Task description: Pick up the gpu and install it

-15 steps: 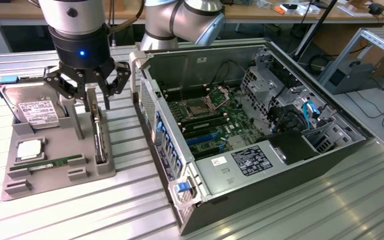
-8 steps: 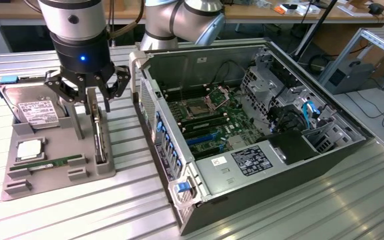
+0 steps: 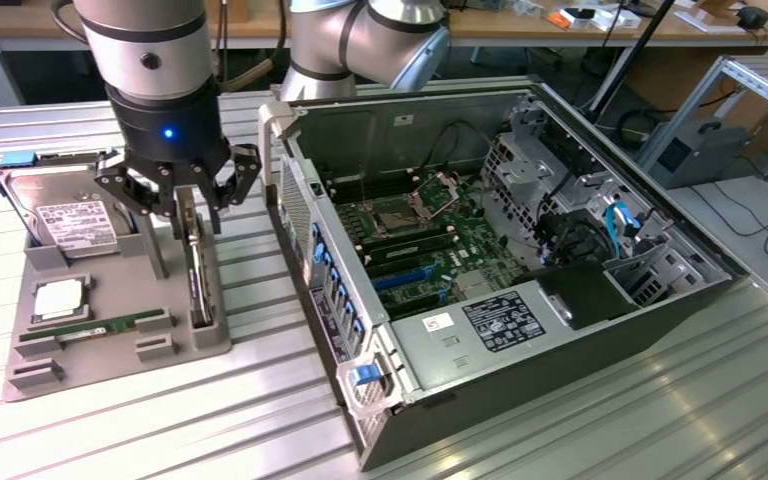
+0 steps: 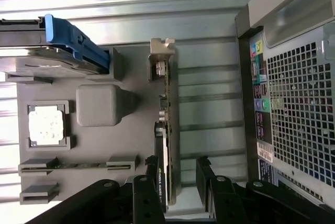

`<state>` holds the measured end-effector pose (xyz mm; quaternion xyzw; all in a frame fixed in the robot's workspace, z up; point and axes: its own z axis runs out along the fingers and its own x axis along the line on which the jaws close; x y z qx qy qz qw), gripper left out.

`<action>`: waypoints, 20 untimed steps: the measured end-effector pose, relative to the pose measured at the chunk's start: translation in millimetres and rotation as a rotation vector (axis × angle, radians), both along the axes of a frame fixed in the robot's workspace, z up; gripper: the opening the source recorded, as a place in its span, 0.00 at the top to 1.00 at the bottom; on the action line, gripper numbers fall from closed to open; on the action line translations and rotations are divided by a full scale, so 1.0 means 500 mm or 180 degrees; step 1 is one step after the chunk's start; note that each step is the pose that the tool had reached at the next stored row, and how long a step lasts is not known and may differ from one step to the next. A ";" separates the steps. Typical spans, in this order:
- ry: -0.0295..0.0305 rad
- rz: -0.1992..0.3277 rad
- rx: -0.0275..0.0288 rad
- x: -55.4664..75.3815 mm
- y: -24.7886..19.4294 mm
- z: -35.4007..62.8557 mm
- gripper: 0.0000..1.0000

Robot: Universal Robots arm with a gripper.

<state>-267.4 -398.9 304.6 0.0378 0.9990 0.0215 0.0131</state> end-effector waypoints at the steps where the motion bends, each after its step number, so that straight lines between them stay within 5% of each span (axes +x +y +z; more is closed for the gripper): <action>1: 0.0000 0.0000 0.0000 0.000 0.0000 -0.003 0.58; 20: 0.0000 0.0001 -0.0002 -0.012 -0.0007 -0.078 0.58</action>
